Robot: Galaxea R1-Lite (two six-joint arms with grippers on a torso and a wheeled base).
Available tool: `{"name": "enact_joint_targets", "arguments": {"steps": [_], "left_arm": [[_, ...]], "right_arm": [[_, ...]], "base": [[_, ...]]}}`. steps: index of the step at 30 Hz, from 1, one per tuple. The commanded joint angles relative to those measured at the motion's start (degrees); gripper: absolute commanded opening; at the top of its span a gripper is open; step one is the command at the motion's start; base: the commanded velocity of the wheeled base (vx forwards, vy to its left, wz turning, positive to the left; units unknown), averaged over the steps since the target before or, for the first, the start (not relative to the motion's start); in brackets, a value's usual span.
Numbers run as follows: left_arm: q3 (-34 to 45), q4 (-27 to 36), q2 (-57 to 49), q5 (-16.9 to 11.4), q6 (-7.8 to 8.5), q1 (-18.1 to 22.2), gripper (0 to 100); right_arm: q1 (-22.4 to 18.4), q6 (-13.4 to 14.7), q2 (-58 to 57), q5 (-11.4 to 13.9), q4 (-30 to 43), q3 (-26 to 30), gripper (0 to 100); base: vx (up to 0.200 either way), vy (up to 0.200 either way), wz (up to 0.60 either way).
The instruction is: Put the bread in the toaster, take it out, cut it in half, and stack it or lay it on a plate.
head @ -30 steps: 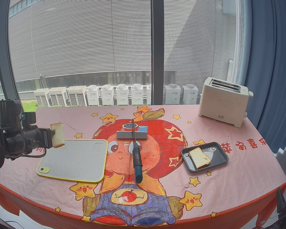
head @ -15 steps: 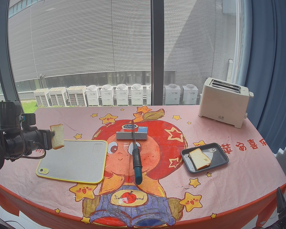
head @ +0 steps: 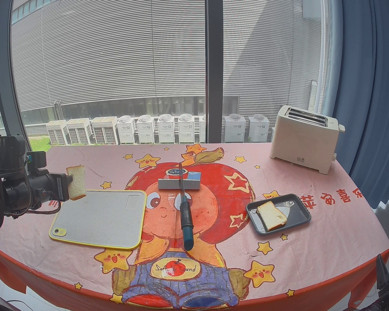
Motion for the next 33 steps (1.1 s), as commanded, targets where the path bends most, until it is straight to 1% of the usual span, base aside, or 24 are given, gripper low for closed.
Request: {"name": "enact_joint_targets", "arguments": {"steps": [1,5,20,29,33], "left_arm": [[0.1,0.0,-0.1,0.1,0.12,0.0,0],[0.2,0.0,-0.2,0.1,0.47,0.0,0],[0.3,0.0,-0.2,0.1,0.39,0.0,0],[0.3,-0.1,-0.1,-0.1,0.3,-0.2,0],[0.8,0.0,-0.7,-2.7,0.39,-3.0,0]], "right_arm": [[0.0,0.0,-0.9,0.0,0.0,1.0,100],[0.0,0.0,-0.9,0.0,0.0,1.0,100],[0.0,0.0,-0.9,0.0,0.0,1.0,100],[0.0,0.0,-0.9,0.0,0.0,1.0,100],[0.0,0.0,-0.9,0.0,0.0,1.0,100]], "base": [[0.0,-0.2,0.0],[0.0,-0.2,0.0],[0.0,-0.2,0.0],[0.0,0.0,0.0],[0.0,0.0,0.0]]}}
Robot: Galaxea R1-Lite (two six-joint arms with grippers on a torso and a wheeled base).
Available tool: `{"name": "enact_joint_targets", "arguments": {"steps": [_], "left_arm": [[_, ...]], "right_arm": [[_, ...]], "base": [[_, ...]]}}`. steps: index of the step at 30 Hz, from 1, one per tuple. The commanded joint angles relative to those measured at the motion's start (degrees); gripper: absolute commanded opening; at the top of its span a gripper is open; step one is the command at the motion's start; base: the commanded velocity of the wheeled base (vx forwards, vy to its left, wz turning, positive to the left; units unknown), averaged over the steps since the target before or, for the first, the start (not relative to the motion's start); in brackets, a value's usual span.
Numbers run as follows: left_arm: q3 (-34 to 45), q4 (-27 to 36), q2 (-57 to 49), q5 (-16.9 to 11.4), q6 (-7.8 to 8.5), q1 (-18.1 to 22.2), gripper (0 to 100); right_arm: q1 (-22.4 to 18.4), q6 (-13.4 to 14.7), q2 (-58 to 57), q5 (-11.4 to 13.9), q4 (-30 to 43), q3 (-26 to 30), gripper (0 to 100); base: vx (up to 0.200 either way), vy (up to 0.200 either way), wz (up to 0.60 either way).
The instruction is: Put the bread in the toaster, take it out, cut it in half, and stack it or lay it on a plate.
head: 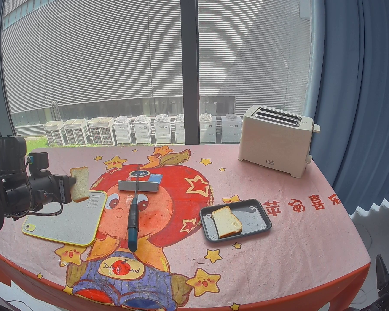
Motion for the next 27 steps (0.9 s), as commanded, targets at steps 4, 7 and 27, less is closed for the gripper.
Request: {"name": "enact_joint_targets", "arguments": {"steps": [4,7,27], "left_arm": [[0.4,0.6,-1.7,-2.4,-0.26,-2.4,0],[0.5,0.7,-1.6,-2.8,-0.34,-2.8,0],[2.6,0.5,-1.3,-2.1,-3.16,-13.2,0]], "right_arm": [[0.0,0.0,-0.9,0.0,0.0,1.0,100],[0.0,0.0,-0.9,0.0,0.0,1.0,100],[0.0,0.0,-0.9,0.0,0.0,1.0,100]], "base": [[0.0,0.0,0.0],[0.0,0.0,0.0],[0.0,0.0,0.0]]}}
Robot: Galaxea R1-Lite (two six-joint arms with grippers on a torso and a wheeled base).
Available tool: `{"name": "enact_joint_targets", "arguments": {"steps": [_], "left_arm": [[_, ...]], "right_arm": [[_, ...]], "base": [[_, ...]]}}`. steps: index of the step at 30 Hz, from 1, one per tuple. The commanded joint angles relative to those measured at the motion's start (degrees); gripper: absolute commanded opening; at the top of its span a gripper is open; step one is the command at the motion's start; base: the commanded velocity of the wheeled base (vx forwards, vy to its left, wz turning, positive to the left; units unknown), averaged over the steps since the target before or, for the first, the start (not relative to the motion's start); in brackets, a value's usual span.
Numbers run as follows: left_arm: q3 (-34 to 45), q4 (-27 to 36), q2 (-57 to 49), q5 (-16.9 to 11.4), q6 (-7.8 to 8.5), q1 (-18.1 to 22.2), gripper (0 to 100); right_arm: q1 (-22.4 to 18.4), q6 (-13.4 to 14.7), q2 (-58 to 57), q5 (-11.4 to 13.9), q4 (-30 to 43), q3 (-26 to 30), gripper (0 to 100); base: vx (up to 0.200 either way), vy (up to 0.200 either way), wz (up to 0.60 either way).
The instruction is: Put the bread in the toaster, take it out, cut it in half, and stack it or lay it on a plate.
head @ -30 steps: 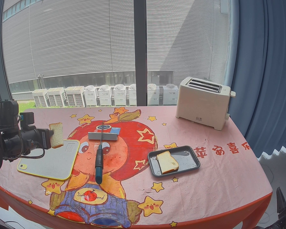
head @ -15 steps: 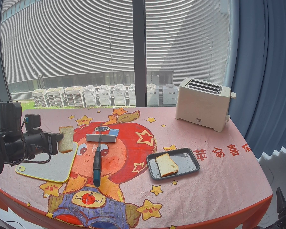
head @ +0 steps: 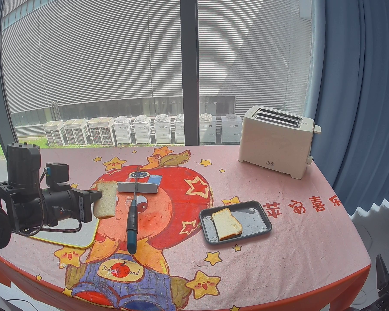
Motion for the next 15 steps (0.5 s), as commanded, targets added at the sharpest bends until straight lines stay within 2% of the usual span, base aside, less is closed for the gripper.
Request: {"name": "enact_joint_targets", "arguments": {"steps": [1,3,6,11,15], "left_arm": [[0.0,0.1,-0.1,0.2,-1.86,-3.4,0],[0.0,0.3,-0.5,0.5,-2.92,-5.1,0],[0.0,0.4,-0.6,1.4,-3.27,-6.7,0],[-0.1,0.3,-0.1,6.8,-3.53,-10.2,0],[-0.7,0.4,0.2,8.9,-5.46,-13.0,0]], "right_arm": [[0.0,0.0,-0.9,0.0,0.0,1.0,100],[0.0,0.0,-0.9,0.0,0.0,1.0,100],[0.0,0.0,-0.9,0.0,0.0,1.0,100],[0.0,0.0,-0.9,0.0,0.0,1.0,100],[0.0,0.0,-0.9,0.0,0.0,1.0,100]], "base": [[0.0,0.0,0.0],[0.0,0.0,0.0],[0.0,0.0,0.0],[0.0,0.0,0.0],[0.0,0.0,0.0]]}}
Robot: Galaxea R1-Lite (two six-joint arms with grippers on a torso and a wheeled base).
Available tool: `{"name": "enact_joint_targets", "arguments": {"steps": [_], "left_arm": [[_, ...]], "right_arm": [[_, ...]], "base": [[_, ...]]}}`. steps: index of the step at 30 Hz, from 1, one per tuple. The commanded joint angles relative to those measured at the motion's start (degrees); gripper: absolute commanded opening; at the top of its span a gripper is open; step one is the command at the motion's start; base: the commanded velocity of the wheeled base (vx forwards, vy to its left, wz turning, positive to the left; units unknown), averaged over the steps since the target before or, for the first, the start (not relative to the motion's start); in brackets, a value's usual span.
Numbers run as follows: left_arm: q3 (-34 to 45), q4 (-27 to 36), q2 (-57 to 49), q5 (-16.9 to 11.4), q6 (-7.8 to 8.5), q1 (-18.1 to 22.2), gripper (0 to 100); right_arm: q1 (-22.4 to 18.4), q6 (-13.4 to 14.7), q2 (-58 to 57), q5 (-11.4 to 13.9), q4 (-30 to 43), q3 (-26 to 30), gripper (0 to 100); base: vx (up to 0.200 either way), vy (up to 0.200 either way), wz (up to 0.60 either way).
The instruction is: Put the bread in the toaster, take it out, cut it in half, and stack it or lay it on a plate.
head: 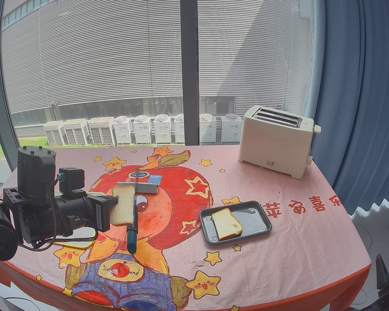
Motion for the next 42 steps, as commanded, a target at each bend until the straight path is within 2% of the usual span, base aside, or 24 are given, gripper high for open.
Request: {"name": "enact_joint_targets", "arguments": {"steps": [1,6,7,12,13,16,22,25,34,42], "left_arm": [[-0.5,0.0,0.5,1.5,-1.58,-3.1,0],[-1.2,-0.1,1.7,3.7,-2.11,-4.6,0],[-1.6,-0.1,2.2,5.1,-2.28,-5.4,0],[-2.0,-0.1,2.6,6.3,-2.63,-5.7,0],[-2.2,0.0,2.6,6.4,-3.78,-5.7,0],[-2.8,0.1,2.6,7.1,-4.65,-5.7,0],[-3.6,1.7,2.6,7.3,-4.74,-5.6,0],[-4.1,2.3,2.5,9.1,-4.65,-5.6,0],[-7.6,3.1,2.7,9.3,-4.3,-5.3,0],[-21.3,13.6,6.7,9.3,-4.22,-5.6,0]], "right_arm": [[0.0,0.0,-0.9,0.0,0.0,1.0,100],[0.0,0.0,-0.9,0.0,0.0,1.0,100],[0.0,0.0,-0.9,0.0,0.0,1.0,100],[0.0,0.0,-0.9,0.0,0.0,1.0,100],[0.0,0.0,-0.9,0.0,0.0,1.0,100],[0.0,0.0,-0.9,0.0,0.0,1.0,100],[0.0,0.0,-0.9,0.0,0.0,1.0,100],[0.0,0.0,-0.9,0.0,0.0,1.0,100],[0.0,0.0,-0.9,0.0,0.0,1.0,100],[0.0,0.1,-0.9,0.0,0.0,1.0,100]], "base": [[0.0,0.0,0.0],[0.0,0.0,0.0],[0.0,0.0,0.0],[0.0,0.0,0.0],[0.0,0.0,0.0],[0.0,0.0,0.0],[0.0,0.0,0.0],[0.0,0.0,0.0],[0.0,0.0,0.0],[0.0,0.0,0.0]]}}
